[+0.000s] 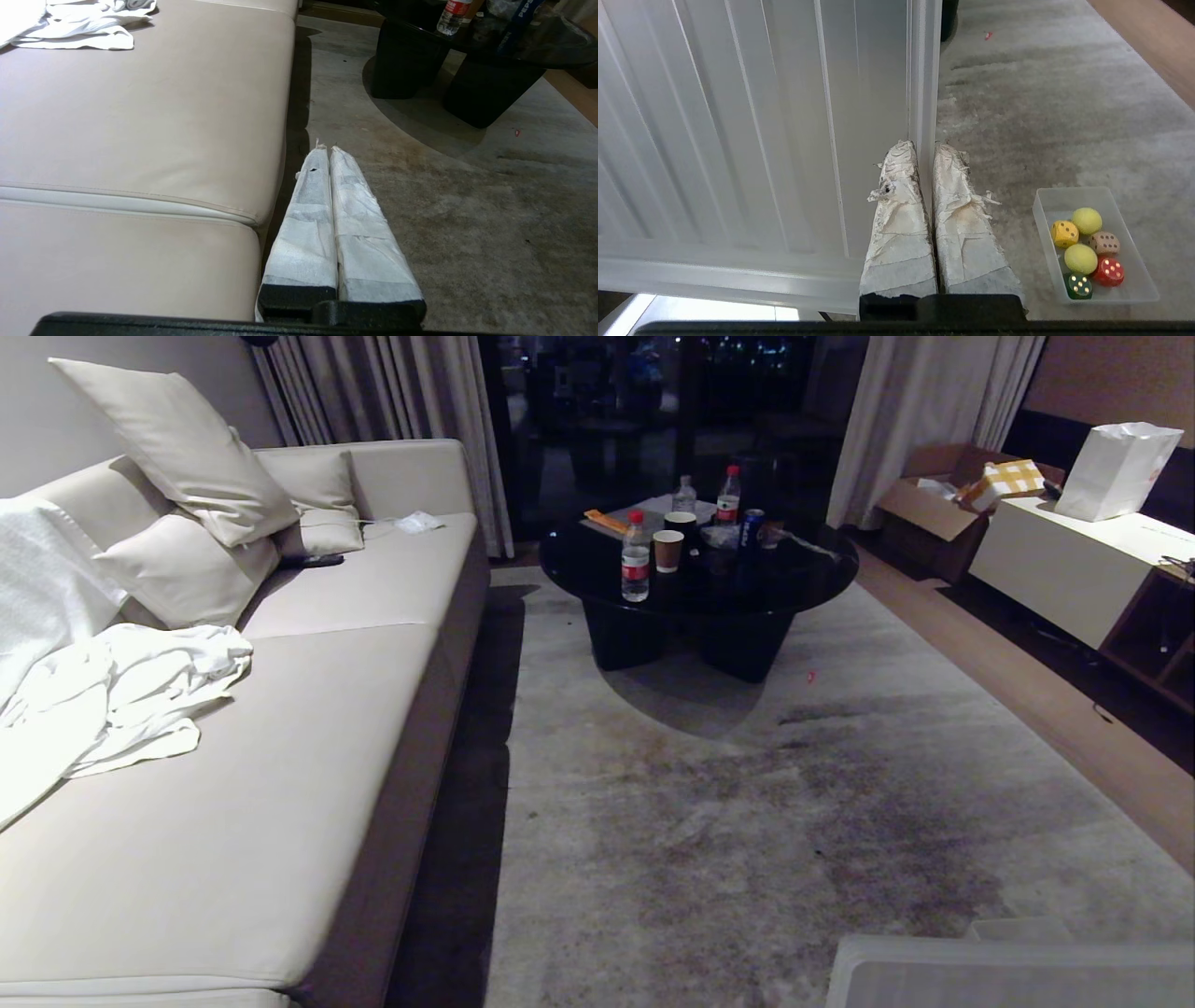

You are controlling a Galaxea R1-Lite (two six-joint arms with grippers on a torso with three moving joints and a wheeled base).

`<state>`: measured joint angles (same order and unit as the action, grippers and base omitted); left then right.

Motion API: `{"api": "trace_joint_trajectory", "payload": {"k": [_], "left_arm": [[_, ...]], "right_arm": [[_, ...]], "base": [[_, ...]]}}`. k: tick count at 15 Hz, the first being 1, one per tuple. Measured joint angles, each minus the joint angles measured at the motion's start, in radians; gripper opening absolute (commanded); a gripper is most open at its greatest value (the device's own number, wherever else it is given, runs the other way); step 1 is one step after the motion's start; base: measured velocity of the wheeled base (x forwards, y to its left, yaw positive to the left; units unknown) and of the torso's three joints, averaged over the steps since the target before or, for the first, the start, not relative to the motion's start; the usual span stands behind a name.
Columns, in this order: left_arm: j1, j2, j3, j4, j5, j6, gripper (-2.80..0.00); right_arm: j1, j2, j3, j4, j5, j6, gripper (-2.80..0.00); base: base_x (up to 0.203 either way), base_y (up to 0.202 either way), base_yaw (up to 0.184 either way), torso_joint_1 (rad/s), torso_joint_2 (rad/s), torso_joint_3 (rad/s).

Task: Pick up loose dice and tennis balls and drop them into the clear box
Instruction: Close the lid

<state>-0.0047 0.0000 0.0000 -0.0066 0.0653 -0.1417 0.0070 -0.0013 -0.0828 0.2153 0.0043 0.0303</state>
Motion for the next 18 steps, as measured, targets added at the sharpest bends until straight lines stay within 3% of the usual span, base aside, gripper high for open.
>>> {"api": "trace_joint_trajectory", "payload": {"k": [5,13,18], "left_arm": [[0.000,0.000,0.000,0.001,0.000,0.001,-2.80],[0.000,0.000,0.000,0.001,0.000,0.002,-2.80],[0.000,0.000,0.000,0.001,0.000,0.002,-2.80]], "right_arm": [[0.000,0.000,0.000,0.000,0.000,0.000,-2.80],[0.002,0.000,0.000,0.000,0.000,0.000,-2.80],[0.000,0.000,0.000,0.000,0.000,0.000,-2.80]], "base": [[0.001,-0.028,-0.002,0.000,0.00,0.003],[0.000,-0.157,-0.002,0.002,0.00,0.003],[0.000,0.000,0.000,0.000,0.00,0.000]]}}
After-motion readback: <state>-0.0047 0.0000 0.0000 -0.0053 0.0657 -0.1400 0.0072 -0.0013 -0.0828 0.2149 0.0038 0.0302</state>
